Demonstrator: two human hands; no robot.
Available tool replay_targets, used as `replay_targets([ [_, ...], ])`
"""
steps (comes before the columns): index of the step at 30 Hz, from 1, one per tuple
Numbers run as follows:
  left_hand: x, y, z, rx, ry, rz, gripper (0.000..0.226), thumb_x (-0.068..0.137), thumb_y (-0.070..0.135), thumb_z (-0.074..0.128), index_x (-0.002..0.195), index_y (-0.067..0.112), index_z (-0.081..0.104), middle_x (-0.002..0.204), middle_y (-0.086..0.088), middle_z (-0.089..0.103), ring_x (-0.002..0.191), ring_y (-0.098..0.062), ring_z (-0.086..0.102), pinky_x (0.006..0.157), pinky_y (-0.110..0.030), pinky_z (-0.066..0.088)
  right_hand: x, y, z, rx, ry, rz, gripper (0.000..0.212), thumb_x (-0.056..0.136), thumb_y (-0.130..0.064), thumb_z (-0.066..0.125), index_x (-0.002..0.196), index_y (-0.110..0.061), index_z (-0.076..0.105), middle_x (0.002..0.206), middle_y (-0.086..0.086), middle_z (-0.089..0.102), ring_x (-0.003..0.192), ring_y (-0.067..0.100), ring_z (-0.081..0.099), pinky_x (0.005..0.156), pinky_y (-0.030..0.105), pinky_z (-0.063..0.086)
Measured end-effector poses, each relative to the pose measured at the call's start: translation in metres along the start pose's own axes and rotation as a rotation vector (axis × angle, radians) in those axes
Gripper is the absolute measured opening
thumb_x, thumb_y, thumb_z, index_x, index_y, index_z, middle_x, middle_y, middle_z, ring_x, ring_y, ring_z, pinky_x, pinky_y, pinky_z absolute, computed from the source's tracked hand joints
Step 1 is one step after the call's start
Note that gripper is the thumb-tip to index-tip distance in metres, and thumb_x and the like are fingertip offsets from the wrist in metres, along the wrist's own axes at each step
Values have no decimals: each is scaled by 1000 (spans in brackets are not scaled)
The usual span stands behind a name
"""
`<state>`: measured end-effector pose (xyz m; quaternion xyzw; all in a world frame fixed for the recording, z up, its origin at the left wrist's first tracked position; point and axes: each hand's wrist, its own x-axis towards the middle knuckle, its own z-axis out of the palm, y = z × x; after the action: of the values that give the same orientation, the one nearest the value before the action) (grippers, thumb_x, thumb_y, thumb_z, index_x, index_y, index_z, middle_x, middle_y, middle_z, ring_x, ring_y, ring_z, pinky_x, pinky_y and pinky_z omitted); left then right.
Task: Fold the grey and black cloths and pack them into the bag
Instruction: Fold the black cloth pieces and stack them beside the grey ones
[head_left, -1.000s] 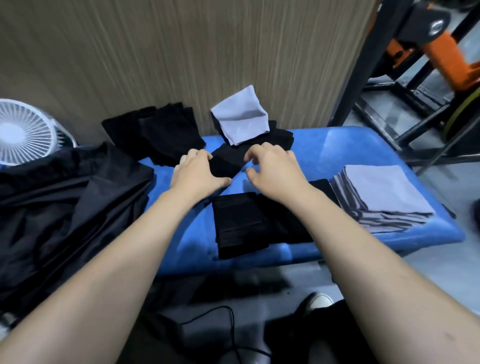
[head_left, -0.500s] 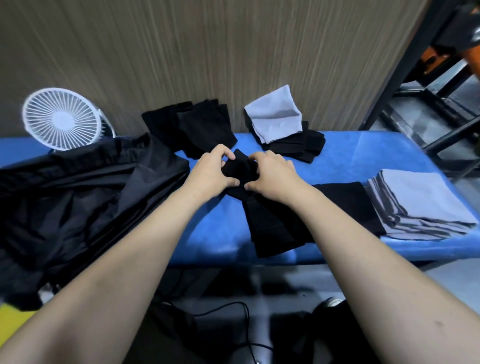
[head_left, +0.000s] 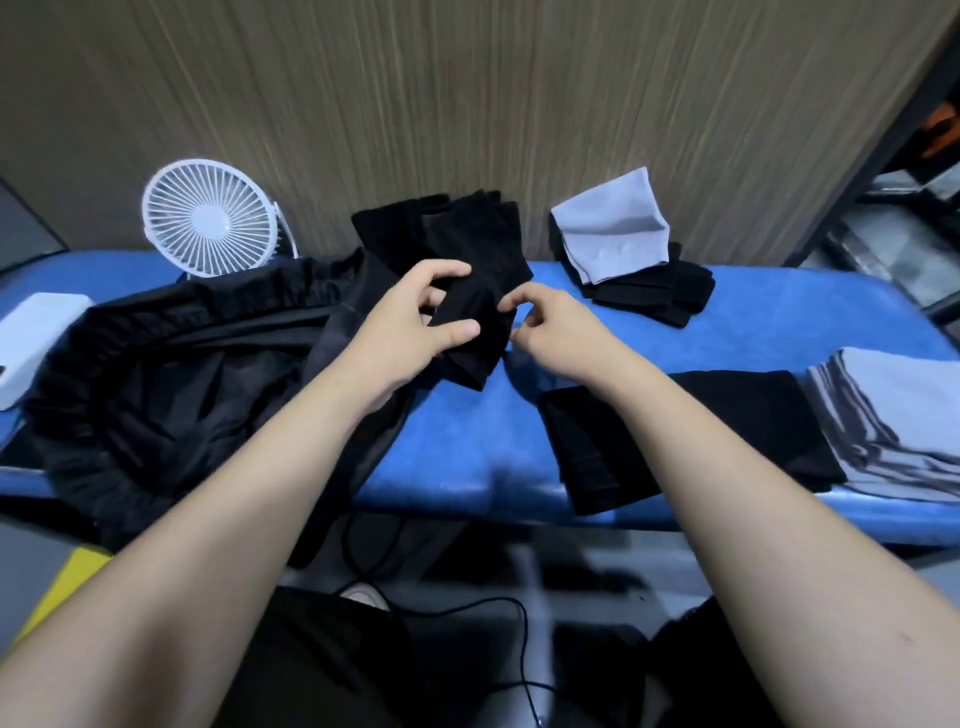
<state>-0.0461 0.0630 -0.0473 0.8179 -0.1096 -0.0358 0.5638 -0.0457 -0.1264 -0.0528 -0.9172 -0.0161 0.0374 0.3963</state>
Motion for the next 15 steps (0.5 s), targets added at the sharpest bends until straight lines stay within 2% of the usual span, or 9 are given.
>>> replay_targets([
  [3, -7, 3, -9, -49, 54, 58, 56, 87, 1, 71, 131, 32, 55, 96, -6, 65, 75, -8, 58, 75, -21, 50, 2, -6, 2, 121, 53, 68, 30, 84, -1, 46, 102, -22, 59, 84, 12, 73, 75, 22, 64, 77, 34, 52],
  [5, -12, 5, -14, -41, 70, 89, 56, 87, 1, 72, 130, 33, 57, 95, -3, 61, 75, -8, 56, 76, -19, 49, -1, -12, 0, 253, 76, 107, 26, 90, -7, 42, 102, -15, 63, 82, 15, 74, 66, 20, 64, 77, 34, 53],
  [6, -14, 6, -17, -46, 70, 99, 56, 87, 1, 72, 130, 34, 57, 96, -4, 60, 76, -9, 56, 76, -19, 49, -2, -16, -1, 333, 71, 119, 25, 95, -13, 41, 103, -11, 65, 84, 18, 74, 62, 20, 63, 72, 30, 53],
  [8, -20, 7, -21, -68, 58, 116, 55, 88, 1, 71, 131, 33, 57, 97, -6, 59, 77, -8, 56, 76, -16, 49, -7, -23, -4, 440, 30, 156, 39, 104, -32, 37, 109, -4, 64, 91, 22, 74, 64, 23, 62, 53, 14, 46],
  [10, -24, 9, -23, -70, 45, 145, 54, 89, -1, 69, 131, 30, 56, 98, -5, 59, 79, -6, 57, 77, -15, 48, -10, -26, -6, 470, -23, 175, 54, 105, -46, 32, 113, -2, 62, 97, 20, 74, 70, 23, 62, 41, 12, 39],
  [12, -28, 11, -25, -60, 33, 172, 52, 90, -2, 67, 132, 28, 56, 101, -5, 59, 84, -7, 58, 82, -17, 49, -11, -28, -4, 492, -47, 140, 57, 105, -49, 33, 115, -1, 61, 99, 17, 73, 75, 21, 63, 47, 14, 43],
  [15, -33, 16, -26, -65, 5, 199, 50, 91, -4, 65, 134, 21, 56, 105, -5, 59, 93, -6, 60, 87, -18, 49, -11, -26, 0, 468, -25, 89, 49, 102, -47, 44, 114, -3, 61, 102, 6, 71, 83, 15, 66, 64, 24, 43],
])
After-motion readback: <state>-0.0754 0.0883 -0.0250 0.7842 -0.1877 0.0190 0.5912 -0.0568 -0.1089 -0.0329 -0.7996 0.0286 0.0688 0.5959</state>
